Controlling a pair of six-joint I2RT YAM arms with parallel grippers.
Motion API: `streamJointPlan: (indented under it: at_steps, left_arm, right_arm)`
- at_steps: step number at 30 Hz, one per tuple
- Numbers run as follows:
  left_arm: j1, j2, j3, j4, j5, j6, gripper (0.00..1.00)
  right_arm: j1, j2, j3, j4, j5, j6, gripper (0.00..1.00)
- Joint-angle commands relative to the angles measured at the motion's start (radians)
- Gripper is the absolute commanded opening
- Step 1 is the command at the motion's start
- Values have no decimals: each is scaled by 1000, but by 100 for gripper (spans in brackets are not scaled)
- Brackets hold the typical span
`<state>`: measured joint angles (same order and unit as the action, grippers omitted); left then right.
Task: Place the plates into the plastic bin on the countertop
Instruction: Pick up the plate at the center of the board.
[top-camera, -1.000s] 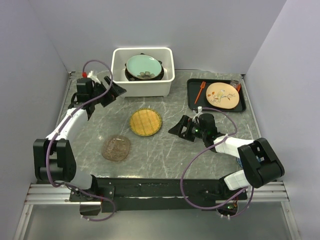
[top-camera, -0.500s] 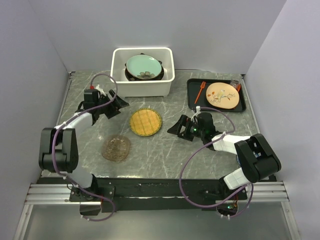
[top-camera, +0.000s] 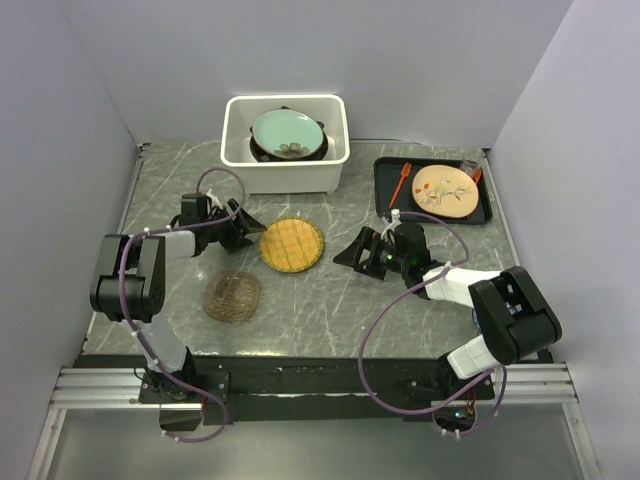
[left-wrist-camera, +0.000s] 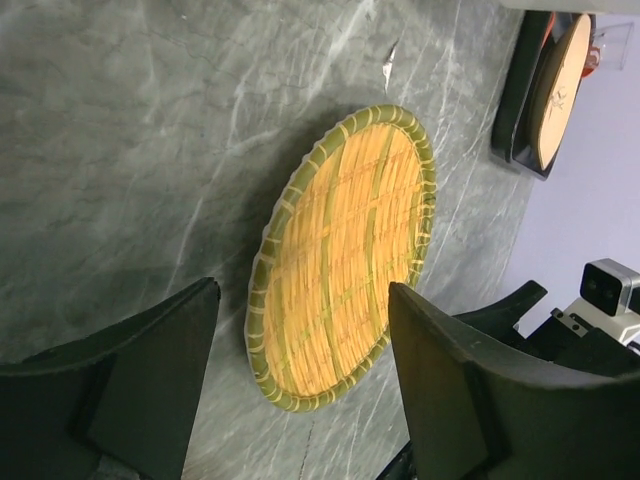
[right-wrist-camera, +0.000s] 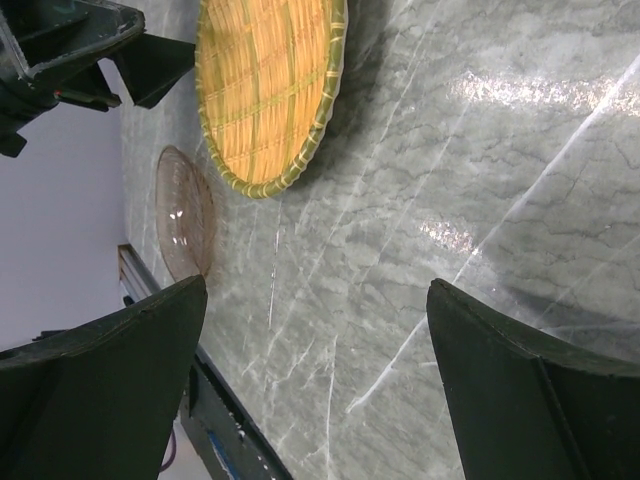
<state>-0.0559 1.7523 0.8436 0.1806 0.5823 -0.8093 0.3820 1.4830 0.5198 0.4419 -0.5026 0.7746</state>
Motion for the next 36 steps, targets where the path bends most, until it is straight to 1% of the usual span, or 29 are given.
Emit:
streamJointPlan:
  at_steps: [1, 9, 14, 17, 18, 20, 23, 24, 26, 27, 28, 30, 36]
  left_arm:
    - [-24, 19, 2, 54, 21, 4, 72]
    - [-53, 72, 5, 66, 25, -1, 63]
    - [-56, 98, -14, 85, 22, 4, 60]
    - [-56, 121, -24, 102, 25, 2, 54]
    - [-56, 131, -28, 108, 27, 1, 50]
    - [-58, 139, -34, 118, 27, 1, 46]
    - [-56, 150, -34, 120, 27, 7, 31]
    - [-56, 154, -32, 120, 30, 9, 22]
    - [-56, 157, -31, 120, 34, 9, 15]
    - [-56, 156, -29, 120, 37, 9, 7]
    - [-56, 156, -28, 120, 37, 9, 4]
    - [-56, 150, -25, 112, 37, 7, 1]
    - [-56, 104, -15, 94, 34, 5, 1]
  right_arm:
    - [8, 10, 25, 29, -10, 3, 97]
    - [6, -3, 23, 21, -5, 0, 97]
    - [8, -9, 22, 15, -1, -3, 97]
    - [8, -9, 23, 14, -2, -5, 98]
    - [8, -10, 23, 14, -2, -5, 97]
    - [8, -9, 23, 12, -2, -3, 97]
    - [8, -13, 25, 11, -2, -5, 97]
    - [8, -13, 25, 9, -2, -3, 97]
    - [9, -12, 25, 9, -2, -3, 97]
    - [6, -13, 25, 9, -2, -1, 97]
    - [8, -12, 26, 9, -2, -3, 97]
    - [9, -15, 26, 8, -1, -5, 97]
    - [8, -13, 28, 3, 1, -3, 97]
